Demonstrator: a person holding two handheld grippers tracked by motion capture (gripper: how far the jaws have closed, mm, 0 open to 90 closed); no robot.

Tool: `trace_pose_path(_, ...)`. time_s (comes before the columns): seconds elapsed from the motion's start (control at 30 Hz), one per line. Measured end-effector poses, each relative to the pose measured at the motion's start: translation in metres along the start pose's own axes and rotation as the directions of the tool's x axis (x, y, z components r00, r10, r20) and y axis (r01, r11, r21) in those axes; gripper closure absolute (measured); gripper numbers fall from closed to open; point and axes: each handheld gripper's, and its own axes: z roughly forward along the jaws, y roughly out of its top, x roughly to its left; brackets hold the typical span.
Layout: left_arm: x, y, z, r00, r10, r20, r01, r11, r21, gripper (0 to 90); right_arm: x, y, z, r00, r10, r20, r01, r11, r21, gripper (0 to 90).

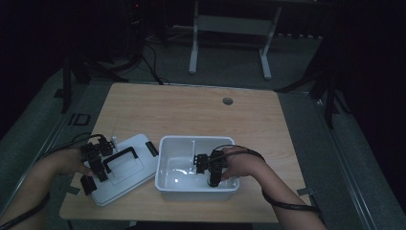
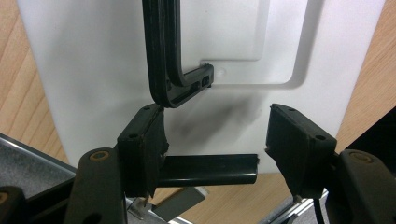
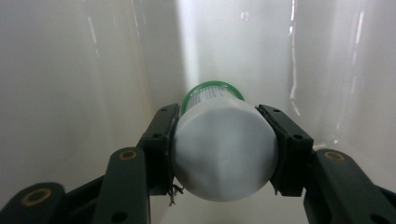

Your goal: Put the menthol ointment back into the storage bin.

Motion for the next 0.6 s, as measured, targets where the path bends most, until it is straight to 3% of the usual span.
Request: trace_pose_path(0.6,0.001,0.0,0.002,1.0,0.003,0.0,-0.003,1.0,0.006,37.2,-0.001,0.01,0.021,0.9999,0.004,-0.009,-0.003,0.998,0.069,50.3)
